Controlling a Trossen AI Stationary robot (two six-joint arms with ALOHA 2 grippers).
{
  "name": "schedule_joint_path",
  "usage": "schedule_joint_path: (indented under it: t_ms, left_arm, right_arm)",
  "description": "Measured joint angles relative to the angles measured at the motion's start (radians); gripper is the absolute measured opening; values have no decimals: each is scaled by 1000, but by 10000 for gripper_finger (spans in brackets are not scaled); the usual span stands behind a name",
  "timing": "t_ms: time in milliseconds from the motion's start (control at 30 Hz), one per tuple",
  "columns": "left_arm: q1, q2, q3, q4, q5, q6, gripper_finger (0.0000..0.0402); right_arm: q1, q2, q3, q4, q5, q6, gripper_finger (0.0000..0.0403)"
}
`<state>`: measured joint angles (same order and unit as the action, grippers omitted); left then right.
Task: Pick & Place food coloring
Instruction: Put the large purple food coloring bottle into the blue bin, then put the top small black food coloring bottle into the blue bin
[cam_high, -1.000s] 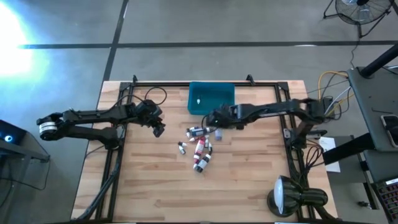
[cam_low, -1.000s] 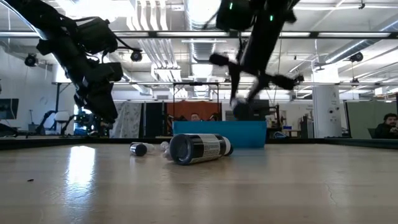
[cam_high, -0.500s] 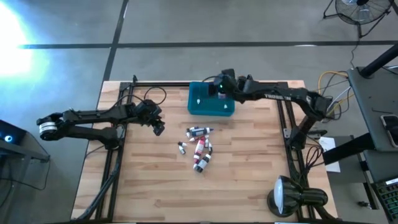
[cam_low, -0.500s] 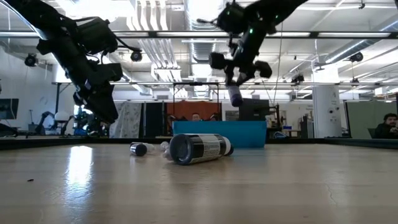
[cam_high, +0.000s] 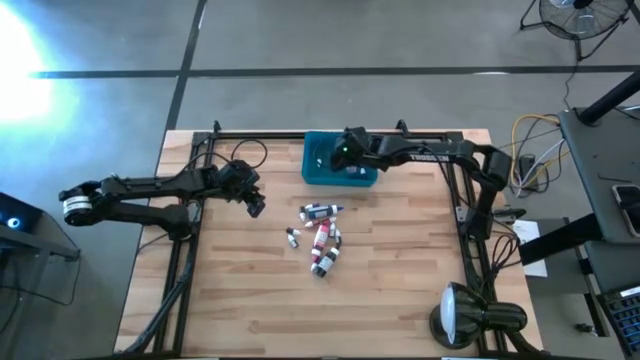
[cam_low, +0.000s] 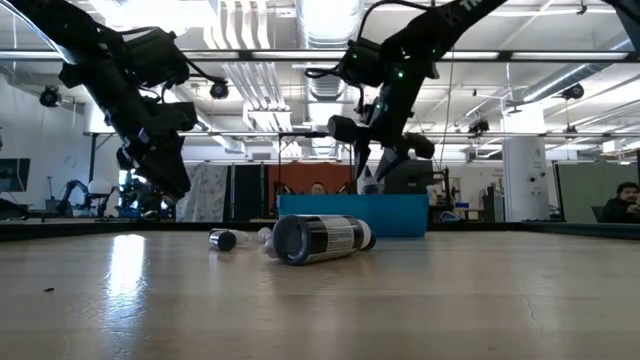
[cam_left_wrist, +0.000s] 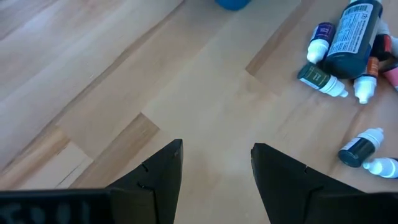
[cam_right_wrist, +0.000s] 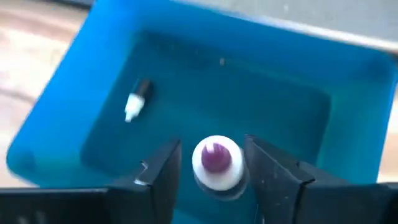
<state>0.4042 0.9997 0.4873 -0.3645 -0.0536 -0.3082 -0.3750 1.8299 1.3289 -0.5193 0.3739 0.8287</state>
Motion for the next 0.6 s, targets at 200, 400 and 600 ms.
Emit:
schedule_joint_path:
  t_ms: [200,400,600]
  left_arm:
    - [-1,0,0,12,83,28,168]
    - [-19,7,-19,119,183,210,168]
    - [-98,79,-53,235,301,222,168]
  right_arm:
    - [70,-63,3,-78,-8,-27,229]
    - [205,-134,2,-187,-8,-101,265]
    - [369,-182,-7,-387,40,-1,273]
